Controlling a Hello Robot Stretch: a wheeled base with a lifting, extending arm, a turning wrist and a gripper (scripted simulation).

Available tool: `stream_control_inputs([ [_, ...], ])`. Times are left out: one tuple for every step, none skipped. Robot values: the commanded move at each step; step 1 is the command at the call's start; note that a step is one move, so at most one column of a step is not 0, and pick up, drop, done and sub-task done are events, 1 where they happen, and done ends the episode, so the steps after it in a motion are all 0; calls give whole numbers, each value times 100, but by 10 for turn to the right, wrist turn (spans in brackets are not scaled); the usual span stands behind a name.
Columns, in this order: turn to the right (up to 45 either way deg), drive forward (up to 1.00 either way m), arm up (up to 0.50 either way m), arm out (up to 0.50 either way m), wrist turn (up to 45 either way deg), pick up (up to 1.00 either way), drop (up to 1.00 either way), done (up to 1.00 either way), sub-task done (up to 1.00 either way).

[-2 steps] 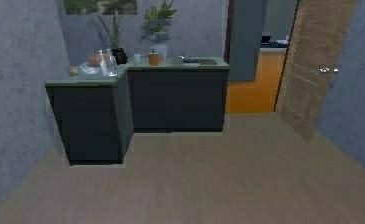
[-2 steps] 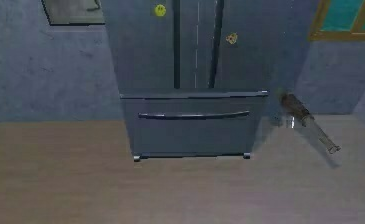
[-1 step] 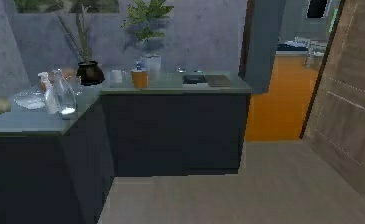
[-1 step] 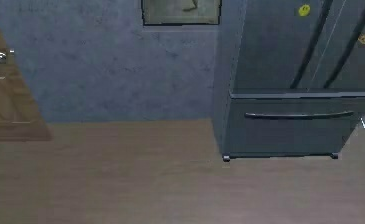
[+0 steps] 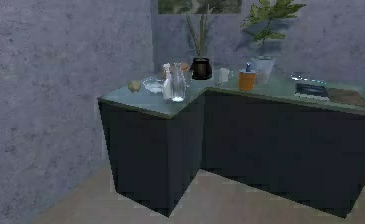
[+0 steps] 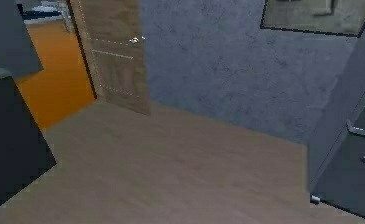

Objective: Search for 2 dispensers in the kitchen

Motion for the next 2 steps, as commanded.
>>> stream_control_inputs([
  [0,50,0,0,0,0,0,0,0],
  [0,0,0,0,0,0,0,0,100],
])
